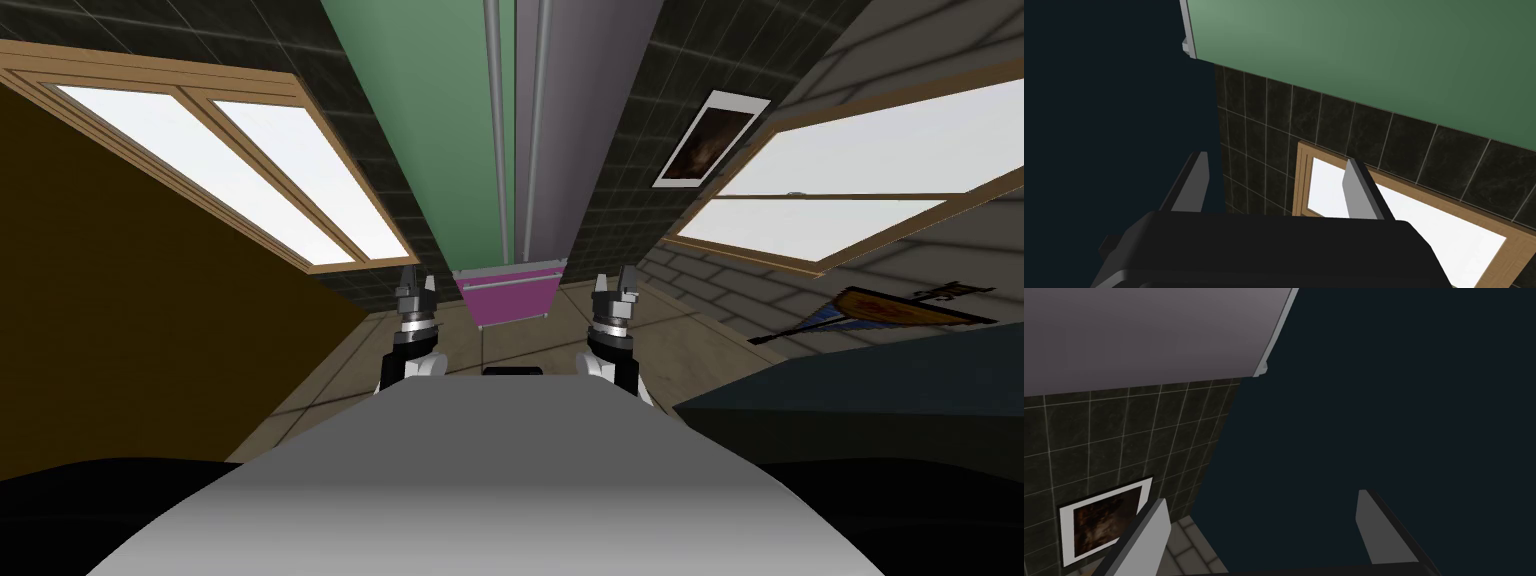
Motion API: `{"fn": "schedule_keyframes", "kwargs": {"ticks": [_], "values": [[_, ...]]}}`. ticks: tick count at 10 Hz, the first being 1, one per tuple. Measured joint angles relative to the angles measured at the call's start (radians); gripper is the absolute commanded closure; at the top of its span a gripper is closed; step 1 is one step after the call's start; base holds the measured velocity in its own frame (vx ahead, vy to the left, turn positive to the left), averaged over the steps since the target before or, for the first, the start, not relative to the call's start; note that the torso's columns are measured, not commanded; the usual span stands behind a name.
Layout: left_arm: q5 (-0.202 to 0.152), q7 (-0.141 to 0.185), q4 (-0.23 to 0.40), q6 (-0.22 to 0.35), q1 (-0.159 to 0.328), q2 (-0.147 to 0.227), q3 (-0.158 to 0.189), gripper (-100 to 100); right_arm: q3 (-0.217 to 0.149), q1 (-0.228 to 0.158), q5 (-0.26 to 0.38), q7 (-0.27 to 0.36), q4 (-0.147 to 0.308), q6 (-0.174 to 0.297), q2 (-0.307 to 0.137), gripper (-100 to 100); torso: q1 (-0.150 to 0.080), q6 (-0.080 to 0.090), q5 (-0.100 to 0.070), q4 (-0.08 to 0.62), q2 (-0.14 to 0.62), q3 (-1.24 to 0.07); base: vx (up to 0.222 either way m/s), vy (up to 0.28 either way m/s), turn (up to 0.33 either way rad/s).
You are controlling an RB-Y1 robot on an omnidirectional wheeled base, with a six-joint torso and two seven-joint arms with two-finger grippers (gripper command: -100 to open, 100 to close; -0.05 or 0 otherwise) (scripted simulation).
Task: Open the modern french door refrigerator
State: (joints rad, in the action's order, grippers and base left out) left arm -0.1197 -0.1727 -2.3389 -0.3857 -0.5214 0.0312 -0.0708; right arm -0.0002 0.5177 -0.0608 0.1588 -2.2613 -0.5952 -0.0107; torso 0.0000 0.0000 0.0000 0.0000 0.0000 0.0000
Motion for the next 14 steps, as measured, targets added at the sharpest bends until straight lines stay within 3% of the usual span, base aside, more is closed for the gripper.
{"fn": "schedule_keyframes", "kwargs": {"ticks": [2, 9, 10, 11, 14], "values": [[0.000, 0.000, 0.000, 0.000, 0.000, 0.000, 0.000, 0, 0.000, 0.000, 0.000, 0.000, 0.000, 0.000, 0.000, 0, 0.000, 0.000, 0.000, 0.105, 0.104, -0.209, 0.000, 0.000, 0.000], [0.000, 0.000, 0.000, 0.000, 0.000, 0.000, 0.000, 0, 0.000, 0.000, 0.000, 0.000, 0.000, 0.000, 0.000, 0, 0.000, 0.000, 0.000, 0.617, 0.618, -1.234, 0.000, 0.000, 0.000], [0.000, 0.000, 0.000, 0.000, 0.000, 0.000, 0.000, -100, 0.000, 0.000, 0.000, 0.000, 0.000, 0.000, 0.000, 0, 0.000, 0.000, 0.000, 0.691, 0.691, -1.382, 0.041, -0.009, 0.002], [0.002, 0.001, 0.010, -0.010, -0.004, 0.020, -0.002, -100, 0.000, 0.000, 0.000, 0.000, 0.000, 0.000, 0.000, 0, 0.000, 0.000, 0.000, 0.724, 0.723, -1.452, 0.064, -0.022, 0.005], [0.011, 0.008, 0.084, -0.067, 0.007, 0.073, 0.005, -100, 0.000, 0.000, 0.000, 0.000, 0.000, 0.000, 0.000, 0, -0.001, 0.000, 0.000, 0.737, 0.734, -1.478, 0.128, -0.040, 0.006]]}}
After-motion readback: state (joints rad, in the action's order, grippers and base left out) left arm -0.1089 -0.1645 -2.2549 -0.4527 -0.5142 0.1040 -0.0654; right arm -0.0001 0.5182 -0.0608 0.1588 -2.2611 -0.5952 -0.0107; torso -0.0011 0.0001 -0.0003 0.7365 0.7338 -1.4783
